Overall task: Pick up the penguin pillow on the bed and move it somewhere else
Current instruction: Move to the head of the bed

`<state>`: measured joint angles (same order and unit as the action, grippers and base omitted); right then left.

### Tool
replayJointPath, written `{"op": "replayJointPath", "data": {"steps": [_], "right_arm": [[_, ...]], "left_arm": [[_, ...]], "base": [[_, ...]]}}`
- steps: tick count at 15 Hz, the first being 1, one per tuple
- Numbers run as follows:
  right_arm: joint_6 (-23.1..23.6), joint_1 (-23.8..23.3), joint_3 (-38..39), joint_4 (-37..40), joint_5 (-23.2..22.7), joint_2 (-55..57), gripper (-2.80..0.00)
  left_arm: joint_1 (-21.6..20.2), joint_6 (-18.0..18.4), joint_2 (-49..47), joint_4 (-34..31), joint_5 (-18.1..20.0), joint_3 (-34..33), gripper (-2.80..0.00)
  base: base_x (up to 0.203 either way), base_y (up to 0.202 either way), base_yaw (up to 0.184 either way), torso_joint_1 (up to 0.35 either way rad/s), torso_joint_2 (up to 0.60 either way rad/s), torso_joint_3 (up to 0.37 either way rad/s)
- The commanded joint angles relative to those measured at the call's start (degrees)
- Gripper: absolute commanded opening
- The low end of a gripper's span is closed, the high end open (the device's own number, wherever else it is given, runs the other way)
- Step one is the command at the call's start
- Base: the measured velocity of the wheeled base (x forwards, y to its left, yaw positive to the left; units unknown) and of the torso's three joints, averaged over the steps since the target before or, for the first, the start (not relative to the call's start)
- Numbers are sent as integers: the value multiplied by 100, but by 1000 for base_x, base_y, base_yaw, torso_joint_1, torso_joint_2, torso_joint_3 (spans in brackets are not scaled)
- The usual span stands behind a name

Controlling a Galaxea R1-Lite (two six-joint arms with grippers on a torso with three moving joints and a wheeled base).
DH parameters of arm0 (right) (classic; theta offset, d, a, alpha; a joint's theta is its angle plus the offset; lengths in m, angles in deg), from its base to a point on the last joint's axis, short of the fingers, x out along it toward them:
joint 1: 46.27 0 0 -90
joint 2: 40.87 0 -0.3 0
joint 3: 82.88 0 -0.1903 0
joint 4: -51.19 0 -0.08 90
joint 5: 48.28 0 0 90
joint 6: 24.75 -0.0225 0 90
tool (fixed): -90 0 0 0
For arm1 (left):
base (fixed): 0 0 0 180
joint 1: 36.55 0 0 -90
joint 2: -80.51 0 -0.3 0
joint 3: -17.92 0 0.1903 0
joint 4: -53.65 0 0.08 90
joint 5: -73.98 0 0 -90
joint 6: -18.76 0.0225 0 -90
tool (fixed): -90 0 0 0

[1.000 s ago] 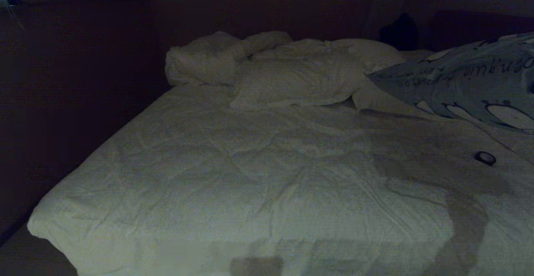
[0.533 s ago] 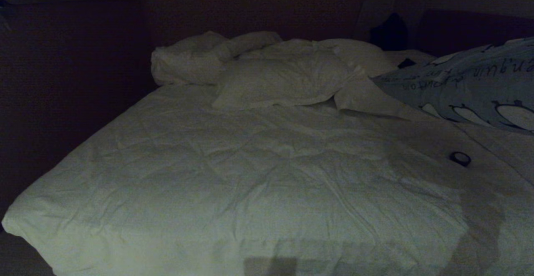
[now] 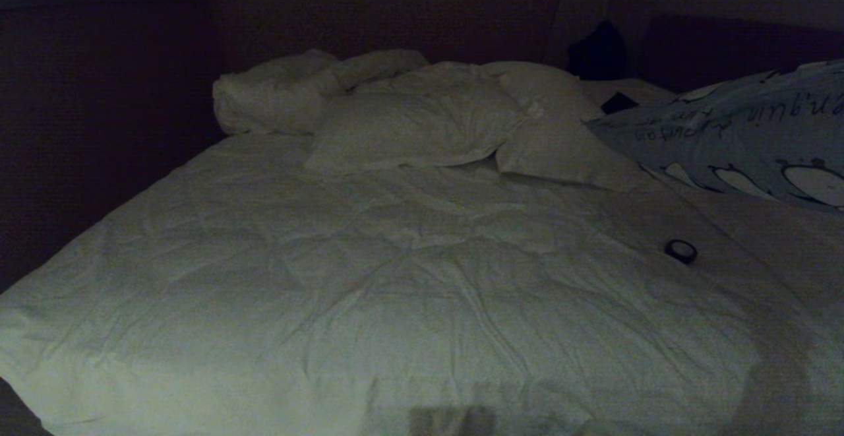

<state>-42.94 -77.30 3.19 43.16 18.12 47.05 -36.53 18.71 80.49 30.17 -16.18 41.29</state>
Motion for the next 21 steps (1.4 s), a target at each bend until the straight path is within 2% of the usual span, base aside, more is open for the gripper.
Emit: {"op": "replayJointPath", "data": {"steps": [1,15,21], "right_arm": [[-9,0,-2,-16,-12,-3,-280],[-9,0,7,-16,-21,-3,-280],[-9,0,16,-16,-30,-3,-280]], "left_arm": [[0,-4,2,2,-2,-9,-280],[-2,-13,2,2,-2,-9,-280],[-2,-13,2,2,-2,-9,-280]], "base": [[0,-192,1,-2,2,5],[0,-193,1,2,2,3],[0,-35,-1,2,1,0]]}}
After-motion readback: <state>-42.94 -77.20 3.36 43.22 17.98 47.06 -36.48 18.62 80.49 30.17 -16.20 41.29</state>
